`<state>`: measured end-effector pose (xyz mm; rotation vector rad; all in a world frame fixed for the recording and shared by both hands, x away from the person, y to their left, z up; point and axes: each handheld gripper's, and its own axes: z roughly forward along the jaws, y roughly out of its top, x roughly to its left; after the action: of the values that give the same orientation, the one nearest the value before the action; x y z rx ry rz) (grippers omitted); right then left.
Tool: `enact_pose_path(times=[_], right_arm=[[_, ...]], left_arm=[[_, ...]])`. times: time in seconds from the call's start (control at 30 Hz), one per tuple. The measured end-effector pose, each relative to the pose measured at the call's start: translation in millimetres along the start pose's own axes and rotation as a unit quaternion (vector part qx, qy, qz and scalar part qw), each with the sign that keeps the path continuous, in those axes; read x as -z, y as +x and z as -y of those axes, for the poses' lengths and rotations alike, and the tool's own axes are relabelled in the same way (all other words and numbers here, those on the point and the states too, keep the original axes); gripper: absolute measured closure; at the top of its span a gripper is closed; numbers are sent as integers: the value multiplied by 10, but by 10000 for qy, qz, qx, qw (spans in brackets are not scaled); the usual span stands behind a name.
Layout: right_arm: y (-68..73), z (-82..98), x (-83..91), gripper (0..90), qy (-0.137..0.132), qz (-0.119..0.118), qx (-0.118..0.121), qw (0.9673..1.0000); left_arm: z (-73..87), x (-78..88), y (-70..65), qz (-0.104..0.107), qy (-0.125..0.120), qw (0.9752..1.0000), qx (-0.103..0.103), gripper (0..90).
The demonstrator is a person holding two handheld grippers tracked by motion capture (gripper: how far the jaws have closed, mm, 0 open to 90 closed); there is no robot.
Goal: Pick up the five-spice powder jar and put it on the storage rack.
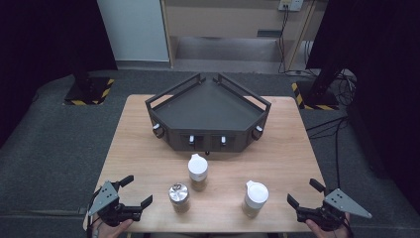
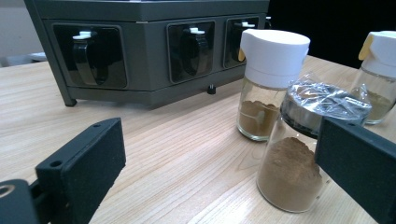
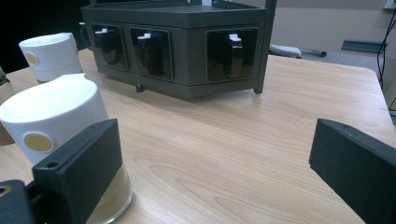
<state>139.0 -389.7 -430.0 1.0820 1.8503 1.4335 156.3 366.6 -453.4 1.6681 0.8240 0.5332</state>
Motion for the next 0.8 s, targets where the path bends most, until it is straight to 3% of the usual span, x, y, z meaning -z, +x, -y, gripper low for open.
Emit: enact_pose_path(times=[0.3,0.8], right_arm=[[10,2,1,27,12,85,-36,10000],[-8,9,-2,26,31,119,-148,9998]], left_arm=[[16,10,37,55,-37,9999,104,14],[2,-5,35,86,7,9999,89,19]])
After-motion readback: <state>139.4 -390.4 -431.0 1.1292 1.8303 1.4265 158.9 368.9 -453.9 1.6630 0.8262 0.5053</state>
